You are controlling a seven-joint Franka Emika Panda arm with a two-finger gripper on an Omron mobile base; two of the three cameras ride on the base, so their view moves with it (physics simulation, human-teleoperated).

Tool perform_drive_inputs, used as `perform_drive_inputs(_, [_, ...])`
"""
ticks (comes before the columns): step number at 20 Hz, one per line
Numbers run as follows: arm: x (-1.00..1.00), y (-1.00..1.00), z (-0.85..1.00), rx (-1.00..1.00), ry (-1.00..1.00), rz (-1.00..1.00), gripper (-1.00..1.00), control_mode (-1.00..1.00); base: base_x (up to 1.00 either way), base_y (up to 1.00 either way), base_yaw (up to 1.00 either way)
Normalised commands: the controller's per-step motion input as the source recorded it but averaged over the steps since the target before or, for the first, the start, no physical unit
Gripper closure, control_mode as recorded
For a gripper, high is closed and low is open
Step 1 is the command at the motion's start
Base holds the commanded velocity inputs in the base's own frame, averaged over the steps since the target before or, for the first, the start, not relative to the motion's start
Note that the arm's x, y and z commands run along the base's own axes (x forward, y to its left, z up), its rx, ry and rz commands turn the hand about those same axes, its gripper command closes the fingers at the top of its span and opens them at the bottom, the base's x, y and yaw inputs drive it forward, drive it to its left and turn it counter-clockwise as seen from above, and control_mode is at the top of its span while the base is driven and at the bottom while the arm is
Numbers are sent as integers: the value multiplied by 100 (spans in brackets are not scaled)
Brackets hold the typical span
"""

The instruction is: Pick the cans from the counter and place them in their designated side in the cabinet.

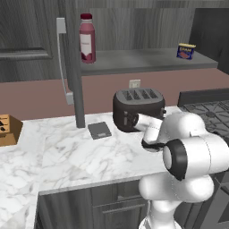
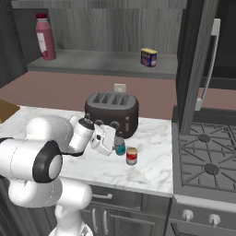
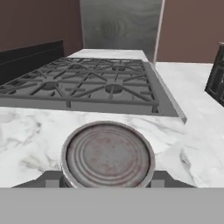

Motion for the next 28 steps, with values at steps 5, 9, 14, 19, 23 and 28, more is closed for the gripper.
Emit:
perform_drive_inputs(5, [-26, -14, 32, -3, -2, 17, 100, -100, 0, 0, 0])
perform_drive_inputs(9, [-27, -16, 34, -6, -1, 18, 100, -100, 0, 0, 0])
perform_drive_inputs(14, [-17, -15, 31, -5, 0, 19, 100, -100, 0, 0, 0])
perform_drive_inputs(19, [-3, -9, 24, -1, 0, 17, 100, -100, 0, 0, 0])
perform_drive_inputs(23, [0, -4, 21, 0, 0, 15, 100, -100, 0, 0, 0])
perform_drive_inputs(28, [0, 0, 13, 1, 0, 13, 100, -100, 0, 0, 0])
